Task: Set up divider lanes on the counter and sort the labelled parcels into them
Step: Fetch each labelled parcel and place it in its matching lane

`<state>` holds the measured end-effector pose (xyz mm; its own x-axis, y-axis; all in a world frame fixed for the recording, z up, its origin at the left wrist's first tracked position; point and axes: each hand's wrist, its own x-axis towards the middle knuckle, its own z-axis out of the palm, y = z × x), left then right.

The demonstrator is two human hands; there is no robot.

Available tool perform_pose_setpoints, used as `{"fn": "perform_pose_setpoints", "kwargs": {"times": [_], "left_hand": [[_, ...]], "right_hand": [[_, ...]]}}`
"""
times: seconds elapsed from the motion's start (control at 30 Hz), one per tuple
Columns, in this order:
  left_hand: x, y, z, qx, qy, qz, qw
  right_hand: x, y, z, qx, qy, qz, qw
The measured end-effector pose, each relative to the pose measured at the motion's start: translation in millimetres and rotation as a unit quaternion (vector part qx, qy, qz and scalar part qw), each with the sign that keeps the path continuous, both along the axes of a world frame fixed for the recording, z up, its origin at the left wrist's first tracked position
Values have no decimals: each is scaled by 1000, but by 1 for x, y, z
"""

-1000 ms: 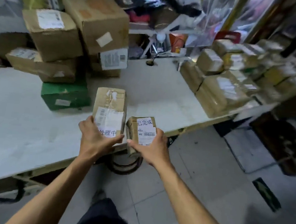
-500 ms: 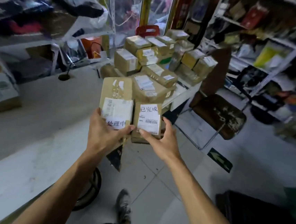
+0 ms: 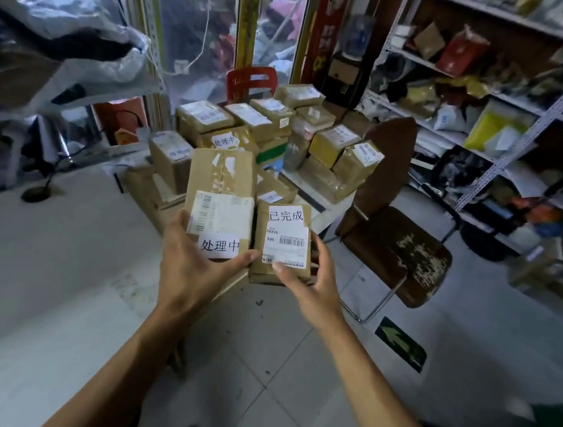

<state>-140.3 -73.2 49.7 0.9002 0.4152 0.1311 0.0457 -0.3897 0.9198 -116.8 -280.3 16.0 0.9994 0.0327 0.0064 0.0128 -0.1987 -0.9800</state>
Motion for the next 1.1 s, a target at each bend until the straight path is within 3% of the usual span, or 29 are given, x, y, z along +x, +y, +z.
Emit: {"fn": "perform_pose_setpoints", "kwargs": {"times": [0.17, 0.6, 1.1], "left_hand": [[46, -42, -6, -4, 5, 29, 1000], [130, -172, -18, 82, 34, 153, 984], [196, -225, -38, 93, 64, 156, 981]], "right_hand": [[63, -40, -11, 31, 1, 21, 999], [194, -165, -30, 69, 38, 197, 977], [257, -213, -51, 111, 81, 146, 980]]}}
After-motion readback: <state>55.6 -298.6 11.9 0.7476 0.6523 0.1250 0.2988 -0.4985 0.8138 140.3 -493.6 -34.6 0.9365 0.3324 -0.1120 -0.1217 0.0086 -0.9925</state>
